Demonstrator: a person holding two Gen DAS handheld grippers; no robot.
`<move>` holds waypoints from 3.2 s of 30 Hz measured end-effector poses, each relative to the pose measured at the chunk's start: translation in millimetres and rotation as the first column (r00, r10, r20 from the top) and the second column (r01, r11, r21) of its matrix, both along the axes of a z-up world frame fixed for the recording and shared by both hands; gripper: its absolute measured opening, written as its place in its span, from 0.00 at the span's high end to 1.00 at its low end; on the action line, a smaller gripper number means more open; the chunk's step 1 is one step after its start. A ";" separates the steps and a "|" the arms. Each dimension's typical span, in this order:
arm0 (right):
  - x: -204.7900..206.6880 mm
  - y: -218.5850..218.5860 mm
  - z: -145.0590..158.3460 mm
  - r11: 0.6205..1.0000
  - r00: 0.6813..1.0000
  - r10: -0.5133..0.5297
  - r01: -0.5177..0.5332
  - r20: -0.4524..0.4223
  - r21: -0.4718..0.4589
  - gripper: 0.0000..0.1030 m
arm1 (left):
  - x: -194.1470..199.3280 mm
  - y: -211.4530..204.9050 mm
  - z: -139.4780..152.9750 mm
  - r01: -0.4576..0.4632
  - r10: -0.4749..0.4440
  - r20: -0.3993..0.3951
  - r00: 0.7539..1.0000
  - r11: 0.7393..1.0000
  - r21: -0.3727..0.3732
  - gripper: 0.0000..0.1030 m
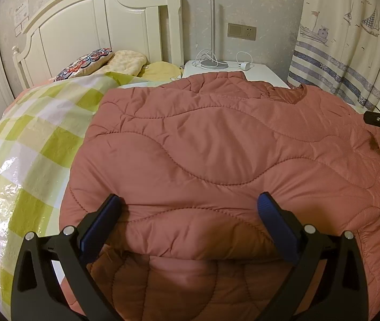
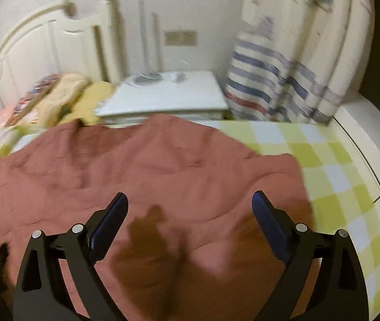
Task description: Fold large clothes
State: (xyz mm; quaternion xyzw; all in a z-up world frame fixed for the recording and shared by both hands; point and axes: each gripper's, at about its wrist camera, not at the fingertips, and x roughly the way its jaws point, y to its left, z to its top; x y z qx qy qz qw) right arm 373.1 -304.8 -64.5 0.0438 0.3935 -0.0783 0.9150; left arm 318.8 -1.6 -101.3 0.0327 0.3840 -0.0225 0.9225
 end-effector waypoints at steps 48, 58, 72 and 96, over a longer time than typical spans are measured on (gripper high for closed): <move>-146.0 86.1 -37.7 0.974 0.972 0.220 -0.223 -0.077 -0.035 0.14 | -61.9 -12.7 -8.9 0.019 -0.018 -0.079 0.997 1.000 0.017 0.02; -158.5 12.9 -53.1 0.995 0.993 0.071 -0.064 -0.097 0.071 0.10 | -63.0 34.3 -13.8 -0.078 0.072 -0.114 0.991 0.996 -0.051 0.02; -202.2 128.5 -50.1 0.918 0.928 0.363 -0.372 -0.087 -0.139 0.07 | -116.7 -49.6 -15.8 0.139 -0.130 -0.066 0.989 0.975 0.172 0.02; -242.4 31.1 -36.8 0.992 0.991 0.128 -0.127 -0.026 0.019 0.06 | -136.4 56.7 6.6 -0.093 0.091 -0.029 0.995 0.993 -0.069 0.02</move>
